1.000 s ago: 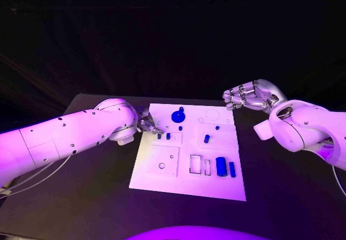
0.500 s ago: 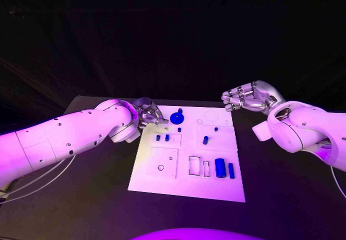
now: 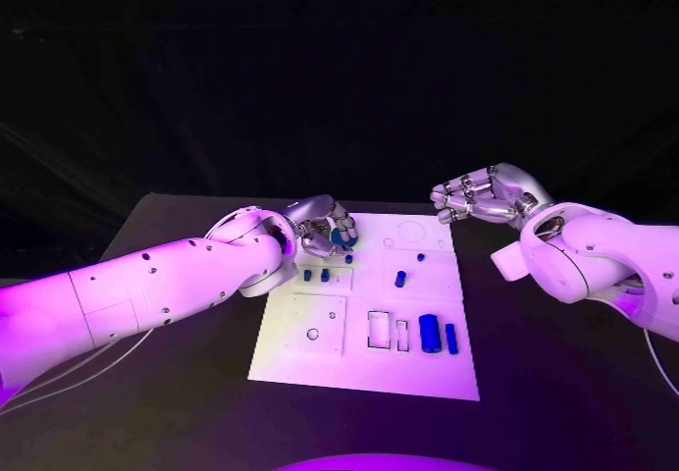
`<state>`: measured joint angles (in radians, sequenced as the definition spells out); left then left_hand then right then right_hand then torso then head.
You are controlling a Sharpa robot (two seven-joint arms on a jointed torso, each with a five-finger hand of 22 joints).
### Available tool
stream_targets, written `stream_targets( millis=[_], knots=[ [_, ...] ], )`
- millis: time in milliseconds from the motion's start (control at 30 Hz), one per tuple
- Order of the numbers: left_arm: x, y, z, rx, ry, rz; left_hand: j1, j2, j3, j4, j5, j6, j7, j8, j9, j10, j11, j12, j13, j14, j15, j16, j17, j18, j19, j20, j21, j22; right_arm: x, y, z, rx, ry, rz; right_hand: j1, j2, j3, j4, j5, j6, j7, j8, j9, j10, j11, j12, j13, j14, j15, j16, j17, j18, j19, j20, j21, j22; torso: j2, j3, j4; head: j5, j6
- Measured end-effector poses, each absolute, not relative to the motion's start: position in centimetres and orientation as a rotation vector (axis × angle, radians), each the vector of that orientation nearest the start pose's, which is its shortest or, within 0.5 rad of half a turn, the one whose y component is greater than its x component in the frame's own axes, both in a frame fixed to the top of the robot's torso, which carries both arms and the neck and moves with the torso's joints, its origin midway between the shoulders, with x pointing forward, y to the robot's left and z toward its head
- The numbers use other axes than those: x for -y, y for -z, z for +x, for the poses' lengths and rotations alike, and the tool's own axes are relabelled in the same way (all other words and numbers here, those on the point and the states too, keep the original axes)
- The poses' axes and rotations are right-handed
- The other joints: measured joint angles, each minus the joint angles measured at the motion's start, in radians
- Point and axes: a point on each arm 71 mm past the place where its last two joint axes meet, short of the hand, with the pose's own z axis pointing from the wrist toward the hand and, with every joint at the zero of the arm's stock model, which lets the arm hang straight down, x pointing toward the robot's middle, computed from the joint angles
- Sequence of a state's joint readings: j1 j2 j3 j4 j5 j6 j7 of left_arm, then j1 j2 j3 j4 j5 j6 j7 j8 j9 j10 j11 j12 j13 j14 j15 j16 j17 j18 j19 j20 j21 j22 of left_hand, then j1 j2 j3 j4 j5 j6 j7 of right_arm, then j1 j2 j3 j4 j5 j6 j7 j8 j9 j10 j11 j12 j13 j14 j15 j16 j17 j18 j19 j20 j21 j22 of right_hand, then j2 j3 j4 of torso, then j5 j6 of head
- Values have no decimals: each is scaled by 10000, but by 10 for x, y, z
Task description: Assemble the parts on the task board
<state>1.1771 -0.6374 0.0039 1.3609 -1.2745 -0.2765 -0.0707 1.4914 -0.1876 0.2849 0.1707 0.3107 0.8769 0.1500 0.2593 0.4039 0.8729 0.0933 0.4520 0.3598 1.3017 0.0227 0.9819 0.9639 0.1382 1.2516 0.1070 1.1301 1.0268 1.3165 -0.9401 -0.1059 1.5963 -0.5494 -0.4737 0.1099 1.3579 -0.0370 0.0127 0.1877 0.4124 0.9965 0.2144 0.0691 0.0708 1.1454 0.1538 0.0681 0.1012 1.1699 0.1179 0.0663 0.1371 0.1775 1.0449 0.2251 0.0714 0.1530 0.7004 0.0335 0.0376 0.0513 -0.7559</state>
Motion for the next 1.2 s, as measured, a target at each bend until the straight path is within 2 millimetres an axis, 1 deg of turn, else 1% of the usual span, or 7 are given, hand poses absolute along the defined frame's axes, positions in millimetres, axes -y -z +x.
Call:
stream_targets(
  millis=[67, 133, 300, 367, 700, 1100, 1200],
  knots=[
    [-137, 194, 512, -17165, 7981, 658, -45, -45, 0, 0, 0, 3, -3, -85, -170, 0, 0, -113, -183, 141, -26, 202, 2, 1, 194, 11, 270, 305, 239, 146, 487, -15547, -10785, 6543, 0, 0, 0, 0, 0, 0, 0, 0, 0, 0, 0, 0, 0, 0, 0, 0, 0, 0, 0, 0, 0, 0, 1, 0, 1, -12, 4],
    [-133, 197, 513, -17095, 7729, 1180, -94, -93, 0, 0, -33, 119, -9, -160, -345, 0, 0, -190, -370, 289, -35, 446, 58, -142, 375, 15, 524, 589, 239, 146, 487, -15549, -10785, 6544, 0, 0, 0, 0, 0, 0, 0, 0, 0, 0, 0, 0, 0, 0, 0, 0, 0, 0, 0, 0, 0, 0, 1, 1, 4, -21, 6],
    [-126, 203, 515, -17035, 7195, 2110, -103, -103, -98, -27, -39, 379, -93, -244, -680, 61, 51, -306, -738, 627, -47, 992, 217, -141, 692, -17, 999, 1114, 238, 146, 487, -15556, -10799, 6537, 0, 0, 0, 0, 0, 0, 0, 0, 0, 0, 0, 0, 1, 0, 0, 0, 0, 0, 0, 0, 0, 0, 12, 6, -2, -35, 16],
    [-125, 205, 515, -17044, 7018, 2341, -103, -103, -118, -26, -39, 450, -93, -277, -774, 81, 33, -345, -838, 697, -86, 1116, 233, -290, 692, -17, 1042, 1187, 238, 146, 487, -15558, -10803, 6536, 1, 0, 0, 0, 0, 0, 0, 0, 0, 0, 0, 0, 0, 0, 0, 0, -7, 0, 0, 0, 0, 0, 12, 6, -9, -41, 15],
    [-123, 209, 519, -17189, 6347, 2955, -104, -103, -213, -69, -39, 648, -146, -319, -1008, 91, 23, -397, -1091, 814, -89, 1371, 228, -291, 781, -30, 1170, 1307, 238, 146, 486, -15564, -10808, 6536, 1, 0, 0, 0, 0, 0, 0, 0, 0, 0, 0, 0, 1, 0, 0, 0, -8, 0, 0, 0, 0, 1, 17, 6, -19, -60, 0],
    [-118, 214, 523, -17376, 5920, 3309, 48, 48, 68, -179, -38, 1061, -166, -470, -1365, 748, -89, -498, -1490, 1026, -167, 1750, 243, -289, 1085, -94, 1548, 1776, 237, 146, 486, -15572, -10829, 6524, 1, 0, 0, 0, 39, 0, 0, 0, 0, 0, 0, 0, 2, -36, -37, 0, -8, 0, 0, 0, 0, -13, 12, 6, -19, -63, -11],
    [-117, 215, 524, -17401, 5871, 3349, 45, 46, 191, -219, -279, 1187, -190, -583, -1488, 940, -113, -611, -1654, 1099, -219, 1893, 299, -448, 1156, -125, 1659, 1902, 236, 146, 486, -15575, -10835, 6521, 1, 0, 0, 0, 39, 0, 0, 0, 0, 0, 0, 0, 2, -36, -37, 0, -8, 0, 0, 0, 0, -13, 11, 6, -18, -62, -12]
  ],
)
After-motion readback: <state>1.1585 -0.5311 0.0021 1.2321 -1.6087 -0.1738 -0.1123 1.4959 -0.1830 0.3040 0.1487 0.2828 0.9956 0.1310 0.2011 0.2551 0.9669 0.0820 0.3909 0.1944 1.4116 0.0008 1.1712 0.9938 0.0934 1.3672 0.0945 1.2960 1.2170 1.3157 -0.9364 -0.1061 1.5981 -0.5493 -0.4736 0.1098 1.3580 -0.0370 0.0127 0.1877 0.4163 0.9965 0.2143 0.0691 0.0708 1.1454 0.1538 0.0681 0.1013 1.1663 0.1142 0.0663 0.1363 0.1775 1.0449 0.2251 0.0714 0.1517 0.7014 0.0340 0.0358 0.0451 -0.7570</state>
